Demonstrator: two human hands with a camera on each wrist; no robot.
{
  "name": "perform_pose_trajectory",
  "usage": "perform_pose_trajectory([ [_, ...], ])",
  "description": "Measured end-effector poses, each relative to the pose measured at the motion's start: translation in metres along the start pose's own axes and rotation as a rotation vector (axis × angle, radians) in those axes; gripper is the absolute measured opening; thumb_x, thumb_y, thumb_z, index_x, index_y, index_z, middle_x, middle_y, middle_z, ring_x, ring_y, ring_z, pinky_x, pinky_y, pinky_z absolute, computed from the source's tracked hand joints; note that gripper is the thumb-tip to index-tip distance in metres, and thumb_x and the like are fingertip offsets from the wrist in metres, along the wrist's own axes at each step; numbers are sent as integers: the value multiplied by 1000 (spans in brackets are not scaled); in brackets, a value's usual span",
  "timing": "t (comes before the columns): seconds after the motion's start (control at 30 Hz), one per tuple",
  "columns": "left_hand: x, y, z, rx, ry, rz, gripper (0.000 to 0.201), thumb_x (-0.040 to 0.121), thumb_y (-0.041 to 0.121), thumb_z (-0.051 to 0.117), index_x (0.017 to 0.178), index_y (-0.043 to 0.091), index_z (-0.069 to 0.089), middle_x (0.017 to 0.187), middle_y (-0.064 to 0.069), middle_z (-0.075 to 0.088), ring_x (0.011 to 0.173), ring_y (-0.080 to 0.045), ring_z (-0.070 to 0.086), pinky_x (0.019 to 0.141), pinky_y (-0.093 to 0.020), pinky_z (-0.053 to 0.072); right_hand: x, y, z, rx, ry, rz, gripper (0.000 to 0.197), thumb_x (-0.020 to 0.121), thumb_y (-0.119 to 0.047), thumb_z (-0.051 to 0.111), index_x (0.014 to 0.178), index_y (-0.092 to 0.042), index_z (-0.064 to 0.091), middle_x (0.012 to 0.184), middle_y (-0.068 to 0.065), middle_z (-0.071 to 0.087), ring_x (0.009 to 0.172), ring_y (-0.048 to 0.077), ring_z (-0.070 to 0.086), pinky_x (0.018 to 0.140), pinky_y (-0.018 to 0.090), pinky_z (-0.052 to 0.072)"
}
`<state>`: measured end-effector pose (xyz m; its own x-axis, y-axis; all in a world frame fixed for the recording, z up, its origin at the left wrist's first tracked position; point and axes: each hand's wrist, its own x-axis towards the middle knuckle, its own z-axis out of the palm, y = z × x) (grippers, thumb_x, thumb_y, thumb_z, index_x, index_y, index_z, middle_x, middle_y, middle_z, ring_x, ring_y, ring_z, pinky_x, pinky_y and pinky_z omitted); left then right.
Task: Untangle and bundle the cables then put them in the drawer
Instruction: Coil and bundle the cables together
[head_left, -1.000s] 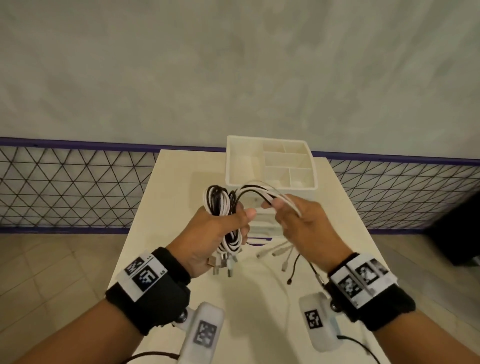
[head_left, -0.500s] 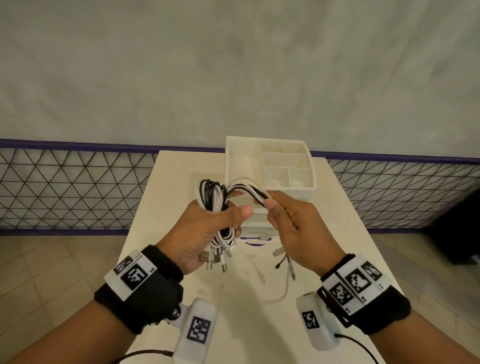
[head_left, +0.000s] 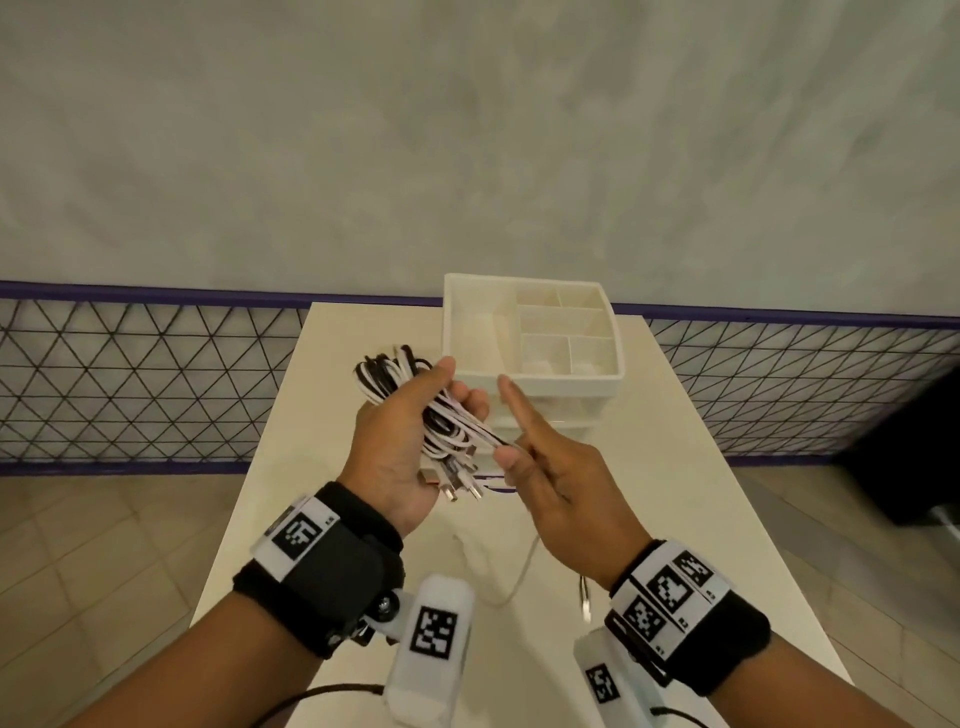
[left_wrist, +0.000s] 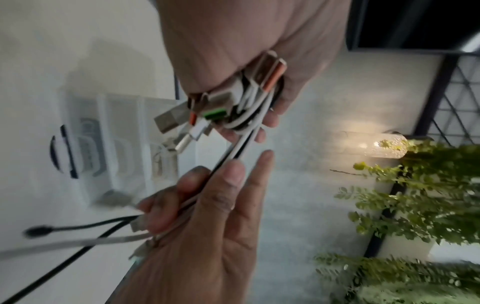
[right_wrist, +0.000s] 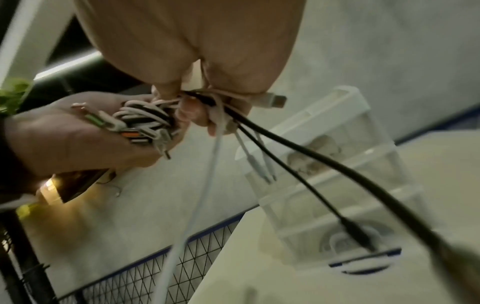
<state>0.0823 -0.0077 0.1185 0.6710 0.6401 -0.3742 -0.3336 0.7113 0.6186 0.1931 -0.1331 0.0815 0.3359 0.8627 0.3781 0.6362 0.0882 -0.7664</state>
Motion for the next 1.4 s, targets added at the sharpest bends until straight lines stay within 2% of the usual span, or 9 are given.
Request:
perform_pose_trajectory([
  [0.17,-1,6,-7,77,-171,-140,30,85,20,69,61,11,54,60,-6,56,63,-21,64,76,-33,58,2,-2,0,173,-100,124,22,97,-34,55,106,-35,75,57,-16,44,53,3,38,55,14,33],
  [0.3,-4,9,-6,276,-281,-69,18,80,14,72,67,5,62,68,-12,64,79,-26,73,74,-32,60,2,-6,2,236,-137,124,35,93,-33,57,62,-46,63,54,-15,38,54,4,33,55,14,31],
  [0.47,-3,17,-8,333,-257,-30,30,82,13,71,59,10,54,55,-6,45,53,-23,49,56,-29,51,-4,2,-5,238,-310,292,37,93,-38,62,81,-3,66,61,-2,49,54,11,44,56,25,41],
  [0.6,-9,26,-13,680,-330,-42,32,88,12,70,62,8,53,55,-11,48,55,-25,50,60,-32,49,0,2,-24,91,-499,348,28,91,-31,71,64,-30,63,56,-15,52,54,2,42,58,16,37],
  [0.77,-10,28,-11,1034,-356,-72,30,87,14,72,60,8,61,57,-12,56,55,-25,53,62,-30,47,8,2,-35,-82,-585,315,14,84,-31,78,88,-17,78,76,9,70,63,11,54,63,26,44],
  [0.93,-9,13,-12,1265,-532,-141,12,85,13,75,94,5,71,88,-6,73,83,-15,67,78,-26,54,20,-6,-26,-250,-589,93,6,82,-24,78,87,-21,80,86,-5,78,80,12,69,76,32,56],
  [1.07,-12,4,-22,1046,-564,-227,15,86,6,74,101,7,72,93,-21,74,89,-31,72,89,-52,54,22,-6,-26,-210,-512,93,7,79,-16,78,83,-20,82,78,-1,79,71,9,70,68,30,57],
  [1.3,-9,12,-24,1142,-436,-170,9,81,7,77,84,3,70,62,-10,62,55,-20,57,55,-27,49,24,-1,-43,51,-251,356,40,69,-26,90,108,-26,78,75,-11,74,58,-5,62,57,7,43],
  [1.4,-6,14,-27,988,-309,-101,23,84,3,72,64,11,67,58,-11,56,49,-20,52,49,-24,44,22,3,-61,182,-148,414,10,86,-22,76,90,-14,78,69,9,68,47,2,45,52,11,37],
])
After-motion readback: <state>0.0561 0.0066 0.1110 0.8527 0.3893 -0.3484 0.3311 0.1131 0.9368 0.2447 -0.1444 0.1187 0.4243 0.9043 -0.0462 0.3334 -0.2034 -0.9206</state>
